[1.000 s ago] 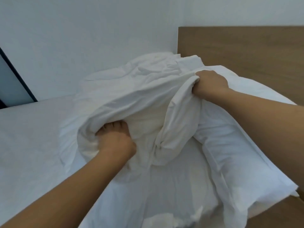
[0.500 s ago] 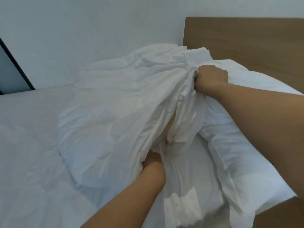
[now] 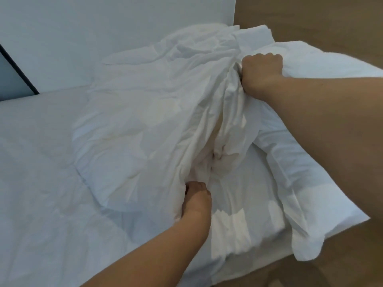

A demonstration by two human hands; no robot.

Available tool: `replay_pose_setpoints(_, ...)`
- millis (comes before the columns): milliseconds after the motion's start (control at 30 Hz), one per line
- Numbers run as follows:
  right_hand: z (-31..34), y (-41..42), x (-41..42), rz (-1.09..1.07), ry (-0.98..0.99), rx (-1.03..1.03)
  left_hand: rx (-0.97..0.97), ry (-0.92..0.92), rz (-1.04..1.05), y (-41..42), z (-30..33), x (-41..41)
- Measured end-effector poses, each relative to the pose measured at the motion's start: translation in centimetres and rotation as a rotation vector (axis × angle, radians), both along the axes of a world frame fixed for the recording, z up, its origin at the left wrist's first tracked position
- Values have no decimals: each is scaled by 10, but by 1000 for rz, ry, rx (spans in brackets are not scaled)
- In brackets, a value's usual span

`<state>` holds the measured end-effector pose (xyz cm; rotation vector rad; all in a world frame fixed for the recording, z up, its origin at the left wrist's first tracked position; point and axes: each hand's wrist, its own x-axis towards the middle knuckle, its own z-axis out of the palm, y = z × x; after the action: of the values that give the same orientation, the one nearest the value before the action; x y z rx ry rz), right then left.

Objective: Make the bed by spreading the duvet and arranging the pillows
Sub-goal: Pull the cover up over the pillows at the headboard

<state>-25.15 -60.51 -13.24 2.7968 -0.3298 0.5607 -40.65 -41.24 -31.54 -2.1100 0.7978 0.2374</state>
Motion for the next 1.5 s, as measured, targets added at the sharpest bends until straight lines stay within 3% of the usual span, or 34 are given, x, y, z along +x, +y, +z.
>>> replay_pose_setpoints(67, -9, 5, 4, -11, 39, -22, 3, 95, -135, 4, 15, -12)
replay_pose_setpoints(167, -21, 15, 10, -14, 97, -36, -202, 87, -248, 18, 66, -19)
replay_pose_setpoints(233, -29, 14, 12, -22, 118, -57, -324, 39, -140, 38, 105, -7)
replay_pose_setpoints(400, -37, -7, 10, -70, 104, -64, -361, -271, 183, 86, 177, 26)
replay_pose_setpoints(533, -36, -9, 14, -84, 100, -39, -610, -190, -78, 35, 125, 9)
replay_pose_setpoints(700, -43, -19, 13, -80, 101, -106, -471, -26, -312, 24, 52, 29)
replay_pose_setpoints(833, -50, -19, 15, -109, 132, -93, -524, 158, -497, 29, 35, 34)
replay_pose_setpoints(867, -52, -18, 16, -116, 140, -87, -567, 216, -450, 23, 34, 32)
replay_pose_setpoints(933, -54, -16, 19, -124, 144, -95, -577, 300, -147, 8, 36, 28)
replay_pose_setpoints(1033, -60, -19, 21, -121, 148, -135, -437, 229, 166, 0, 21, 38)
replay_pose_setpoints(1167, -70, -22, 26, -147, 191, -158, -407, 27, 150, -13, -1, 47)
replay_pose_setpoints(1333, -98, -18, 35, -176, 253, -183, -535, 18, 78, -26, -19, 40)
replay_pose_setpoints(1500, -110, -14, 47, -212, 296, -181, -654, 7, 296, -36, -20, 38)
